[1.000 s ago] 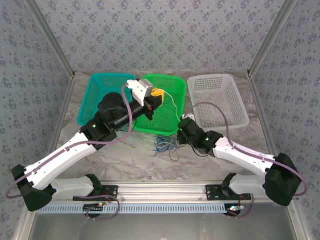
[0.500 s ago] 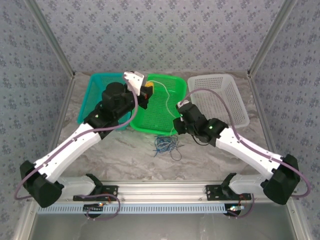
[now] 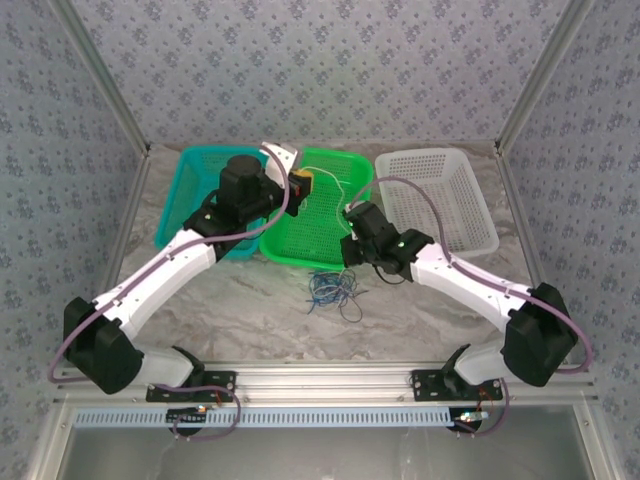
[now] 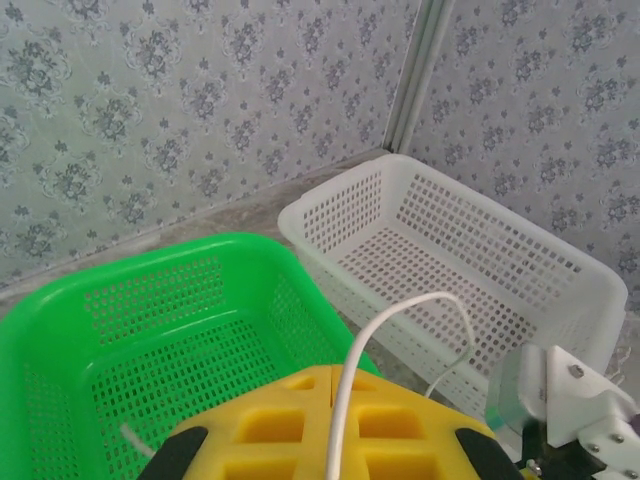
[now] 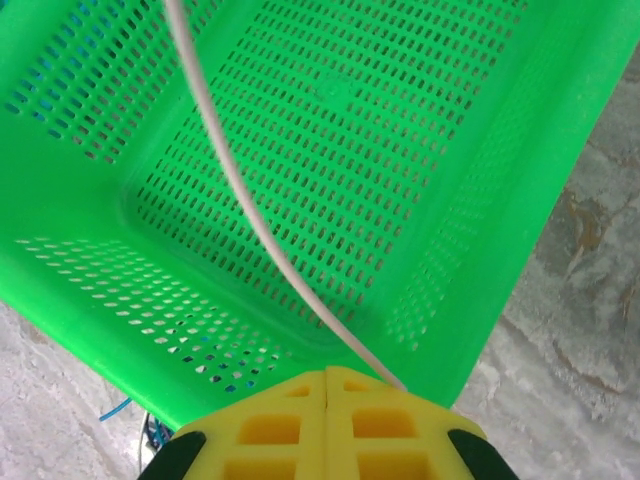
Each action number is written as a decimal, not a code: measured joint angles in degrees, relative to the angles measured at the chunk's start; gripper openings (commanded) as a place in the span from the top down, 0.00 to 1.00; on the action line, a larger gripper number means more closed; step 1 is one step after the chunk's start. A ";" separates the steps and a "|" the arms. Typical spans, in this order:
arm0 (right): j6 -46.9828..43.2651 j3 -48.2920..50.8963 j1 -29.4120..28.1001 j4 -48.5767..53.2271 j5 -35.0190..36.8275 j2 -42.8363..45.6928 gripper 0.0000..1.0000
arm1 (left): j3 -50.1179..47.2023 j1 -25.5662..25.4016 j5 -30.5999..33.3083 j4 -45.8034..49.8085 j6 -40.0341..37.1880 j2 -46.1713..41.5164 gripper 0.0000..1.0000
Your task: Untangle the cables
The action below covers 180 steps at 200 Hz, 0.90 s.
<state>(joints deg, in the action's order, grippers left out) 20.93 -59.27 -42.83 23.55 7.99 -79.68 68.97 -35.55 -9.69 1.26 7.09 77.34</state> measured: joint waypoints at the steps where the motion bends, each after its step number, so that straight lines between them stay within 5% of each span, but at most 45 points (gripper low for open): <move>1: 0.02 0.04 0.02 -0.04 -0.04 0.00 1.00 | 0.00 0.00 0.00 0.00 0.00 0.00 1.00; 15: 0.00 0.09 0.20 -0.59 -0.07 0.00 1.00 | 0.11 0.33 -0.17 -0.13 0.00 -0.09 1.00; 55: -1.11 0.13 0.04 -0.57 0.85 1.20 0.44 | 0.96 1.18 -1.97 -0.09 0.02 -0.09 1.00; 111: -0.44 5.05 -0.15 -1.53 1.81 7.39 0.38 | 1.60 1.16 -4.07 -0.02 0.55 -1.07 1.00; 132: -0.39 5.49 0.17 -2.80 1.46 5.33 0.43 | 1.60 1.16 -4.76 -0.57 1.36 -2.03 1.00; 170: -0.28 5.51 0.87 -6.12 0.07 1.14 0.97 | 0.94 1.16 -5.57 -1.44 2.27 -4.68 1.00; 180: -0.76 5.51 0.96 -6.58 -0.22 1.14 1.00 | 0.57 1.16 -5.44 -1.42 2.38 -5.77 1.00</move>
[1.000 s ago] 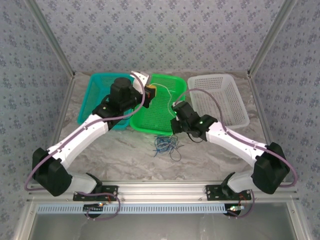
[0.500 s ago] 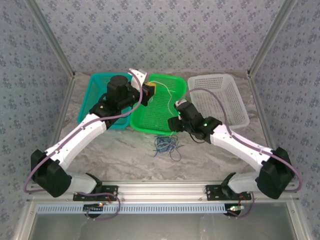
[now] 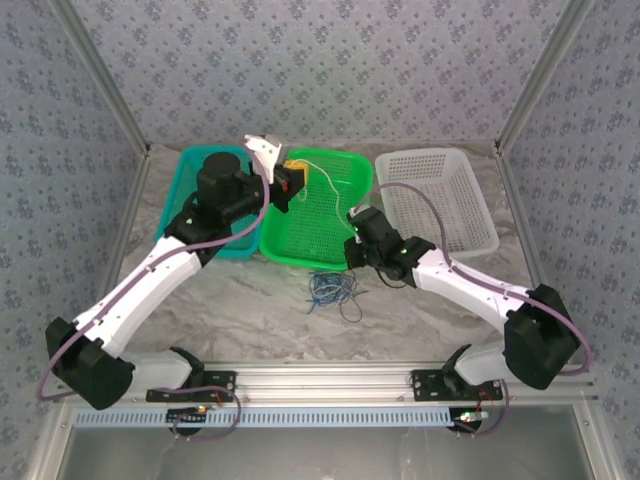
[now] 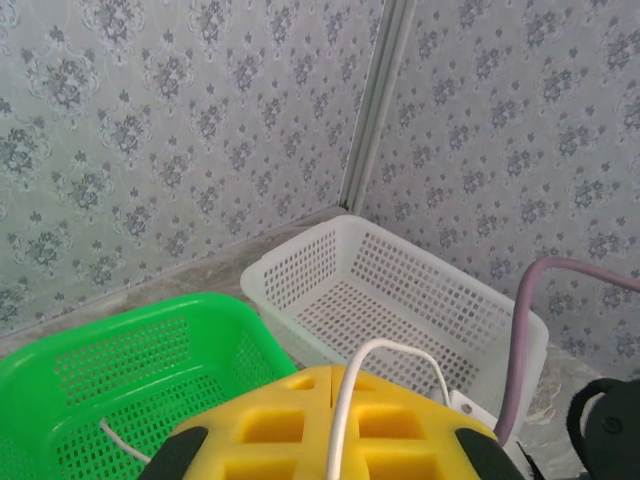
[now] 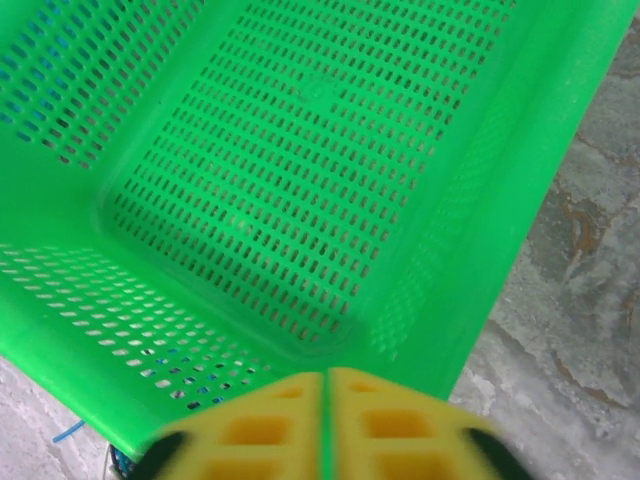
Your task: Untangle the cables
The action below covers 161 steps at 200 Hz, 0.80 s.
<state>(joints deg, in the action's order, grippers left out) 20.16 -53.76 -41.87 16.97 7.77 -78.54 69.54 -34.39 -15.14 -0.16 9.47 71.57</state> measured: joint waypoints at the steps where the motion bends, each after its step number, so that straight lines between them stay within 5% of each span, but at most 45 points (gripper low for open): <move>1: 0.50 0.00 0.00 -0.11 0.02 0.02 1.00 | -0.04 0.00 0.04 0.00 0.00 -0.04 1.00; 97: -10.03 -12.11 -2.38 10.19 13.09 10.56 1.00 | -1.49 2.93 5.38 0.74 -0.39 -2.40 0.97; 161: -9.05 -14.08 0.83 7.85 7.76 -5.99 1.00 | 4.09 5.51 5.22 2.47 -2.40 10.27 0.93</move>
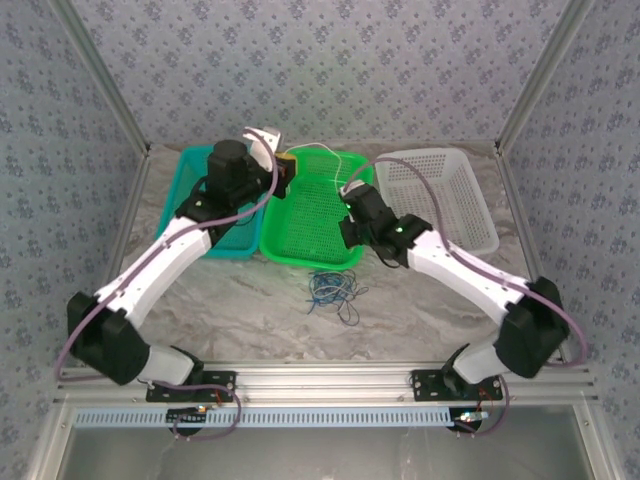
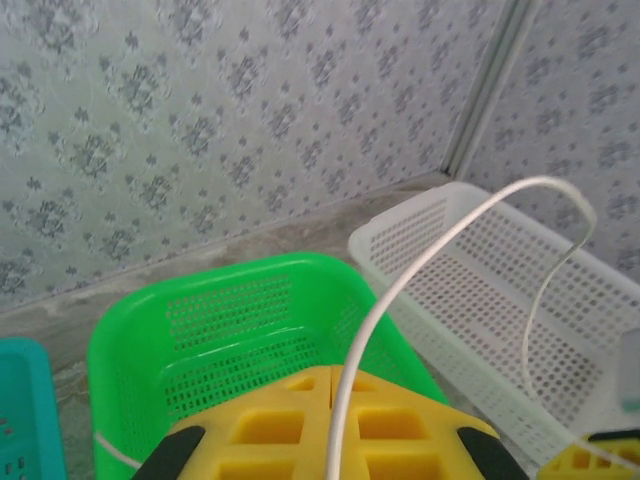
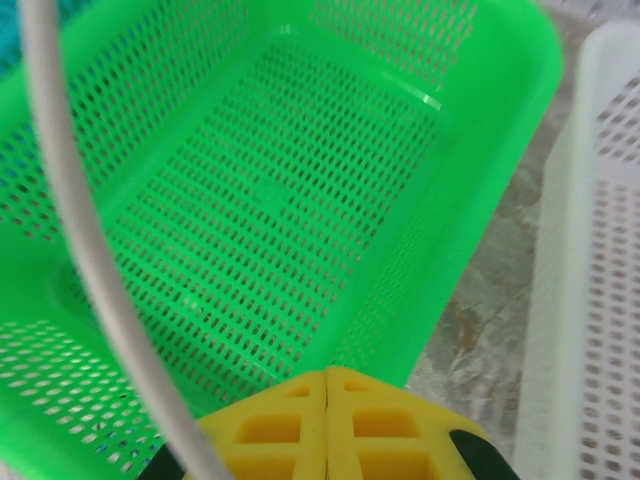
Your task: Untangle the cables
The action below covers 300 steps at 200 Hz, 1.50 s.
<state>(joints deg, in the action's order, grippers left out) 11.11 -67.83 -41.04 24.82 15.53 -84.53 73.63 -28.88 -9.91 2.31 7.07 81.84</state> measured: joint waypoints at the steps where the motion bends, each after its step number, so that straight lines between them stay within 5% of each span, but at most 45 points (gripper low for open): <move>1: 0.02 -0.02 0.07 -0.02 -0.07 -0.17 1.00 | 0.11 0.04 -0.07 0.04 0.02 0.17 0.93; 65: 4.55 -4.87 4.90 -0.66 -5.99 -10.51 0.96 | 6.38 3.04 -3.93 0.90 1.49 16.39 0.92; 75: 5.07 -4.96 4.90 -0.57 -6.93 -11.21 0.92 | 6.43 3.41 -5.22 0.81 2.32 18.51 0.90; 85: 5.66 -4.96 4.90 -0.24 -7.56 -11.63 0.76 | 6.47 3.63 -6.34 0.79 3.19 20.35 0.87; 102: 6.34 -4.98 4.85 0.72 -8.33 -11.80 0.63 | 6.49 3.89 -8.24 0.90 4.72 22.75 0.64; 119: 7.41 -4.98 4.85 1.42 -8.48 -11.74 0.37 | 7.10 3.87 -9.51 1.60 5.75 24.17 0.44; 145: 7.19 -4.98 4.85 3.69 -8.33 -10.23 0.23 | 8.20 3.76 -9.40 3.17 7.89 24.30 0.01; 201: 5.33 -3.34 3.89 7.21 -6.82 2.12 0.26 | 3.85 3.17 -5.90 5.27 8.90 16.00 0.01; 248: 4.72 11.21 2.08 6.71 -10.97 14.05 0.41 | -11.30 -1.49 -5.07 1.03 8.46 -2.49 0.01; 300: 8.92 22.97 -5.60 6.01 -17.11 18.67 0.40 | -29.51 -3.52 -3.19 -2.54 9.84 -14.45 0.01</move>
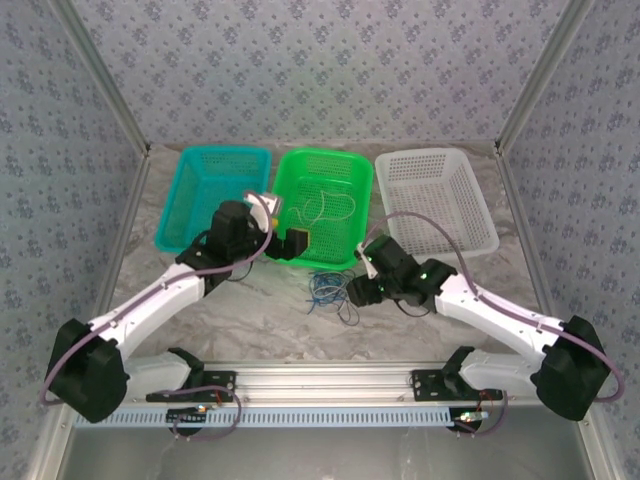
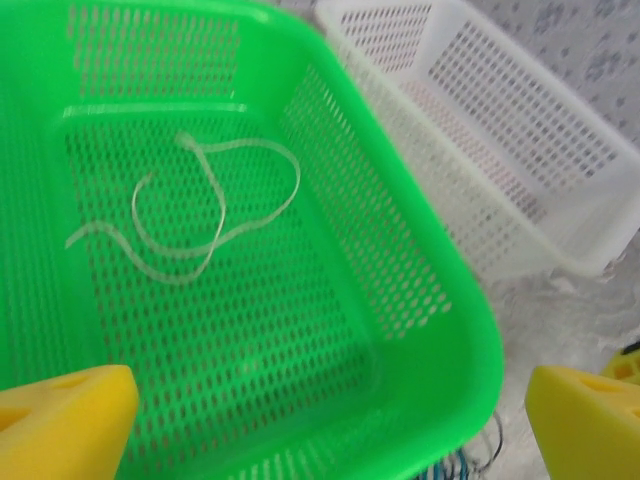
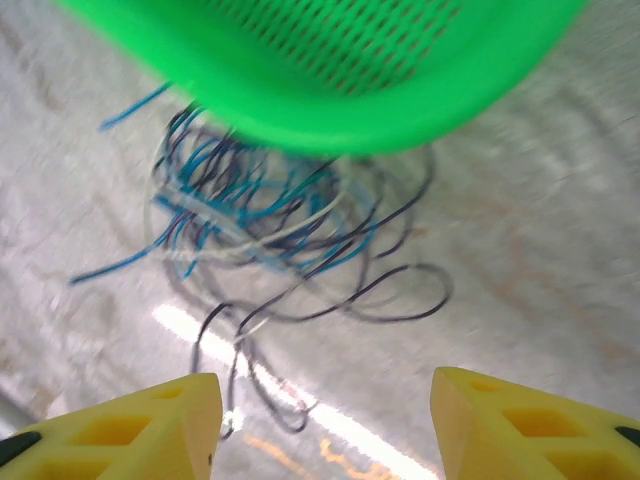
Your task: Untangle the cables
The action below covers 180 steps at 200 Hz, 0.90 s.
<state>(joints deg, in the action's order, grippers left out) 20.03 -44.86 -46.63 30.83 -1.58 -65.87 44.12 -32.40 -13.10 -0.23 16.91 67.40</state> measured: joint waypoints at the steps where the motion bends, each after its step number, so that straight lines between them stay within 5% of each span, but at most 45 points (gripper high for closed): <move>1: 0.09 0.07 -0.11 -0.09 -0.07 0.00 0.40 | -0.28 0.00 0.07 0.04 0.07 -0.17 0.01; 68: 4.33 1.81 -4.31 -6.80 -1.95 -5.31 0.54 | -3.65 -0.92 2.25 -0.09 2.38 -3.56 0.01; 129: 4.24 3.37 -4.52 -9.92 -2.99 -7.43 1.00 | -5.16 -1.09 3.54 -0.07 3.34 -5.44 0.01; 180: 2.19 5.42 -4.52 -10.32 -7.52 6.47 1.00 | -6.01 -1.33 3.78 -0.02 3.30 -6.01 0.01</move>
<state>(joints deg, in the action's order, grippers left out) 22.22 -39.44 -51.16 20.51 -9.10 -59.40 38.11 -33.74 -9.32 -0.25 20.21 61.39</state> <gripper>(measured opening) 0.069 0.994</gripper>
